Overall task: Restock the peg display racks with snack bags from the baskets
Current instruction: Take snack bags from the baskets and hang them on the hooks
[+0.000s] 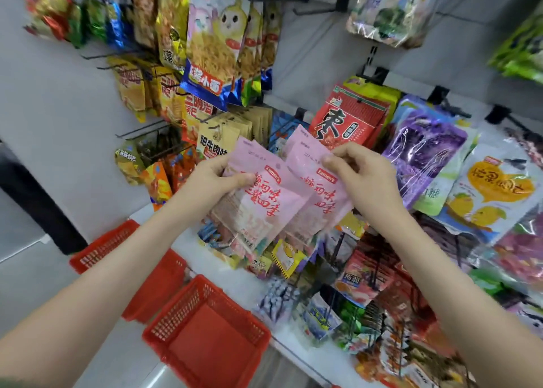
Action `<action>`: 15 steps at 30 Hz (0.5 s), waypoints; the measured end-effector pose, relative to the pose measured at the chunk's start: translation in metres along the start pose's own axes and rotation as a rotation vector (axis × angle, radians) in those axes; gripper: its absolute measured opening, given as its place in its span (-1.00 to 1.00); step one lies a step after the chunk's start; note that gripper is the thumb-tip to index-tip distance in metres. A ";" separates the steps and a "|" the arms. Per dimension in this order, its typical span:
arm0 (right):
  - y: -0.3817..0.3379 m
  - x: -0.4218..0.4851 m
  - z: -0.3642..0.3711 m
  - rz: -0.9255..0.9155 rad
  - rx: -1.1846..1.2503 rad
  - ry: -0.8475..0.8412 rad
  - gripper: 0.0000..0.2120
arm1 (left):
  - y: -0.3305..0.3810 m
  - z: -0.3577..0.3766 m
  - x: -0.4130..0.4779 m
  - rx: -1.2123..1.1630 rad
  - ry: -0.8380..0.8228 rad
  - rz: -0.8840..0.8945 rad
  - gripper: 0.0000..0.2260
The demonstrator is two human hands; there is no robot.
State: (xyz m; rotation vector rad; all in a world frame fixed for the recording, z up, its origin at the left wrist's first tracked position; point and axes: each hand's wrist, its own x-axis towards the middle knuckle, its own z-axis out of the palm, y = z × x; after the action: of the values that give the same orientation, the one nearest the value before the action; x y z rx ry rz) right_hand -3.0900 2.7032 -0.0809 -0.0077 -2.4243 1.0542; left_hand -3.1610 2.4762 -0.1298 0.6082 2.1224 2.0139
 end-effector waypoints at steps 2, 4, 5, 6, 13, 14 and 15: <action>-0.015 0.014 -0.009 -0.058 -0.009 0.055 -0.87 | 0.022 0.006 0.009 -0.012 -0.010 0.043 -0.82; -0.029 0.030 -0.018 -0.121 -0.018 0.087 -0.86 | 0.039 0.013 0.018 0.024 -0.017 0.110 -0.80; -0.035 0.037 -0.023 -0.147 -0.016 0.089 -0.86 | 0.046 0.016 0.021 0.046 -0.019 0.139 -0.80; -0.042 0.044 -0.028 -0.171 -0.007 0.090 -0.86 | 0.054 0.020 0.025 0.061 -0.018 0.164 -0.81; -0.060 0.075 -0.069 -0.164 0.142 0.051 -0.83 | 0.111 0.036 0.058 0.146 -0.076 0.252 -0.83; -0.060 0.079 -0.078 -0.166 0.183 0.079 -0.83 | 0.121 0.035 0.065 0.149 -0.071 0.260 -0.82; -0.059 0.082 -0.089 -0.164 0.216 0.119 -0.83 | 0.131 0.034 0.072 0.160 -0.058 0.277 -0.79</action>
State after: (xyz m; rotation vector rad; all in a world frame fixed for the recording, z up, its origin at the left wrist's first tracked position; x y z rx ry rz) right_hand -3.1114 2.7390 0.0472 0.1927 -2.1549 1.1975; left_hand -3.1889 2.5376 0.0074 1.0246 2.2873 1.9371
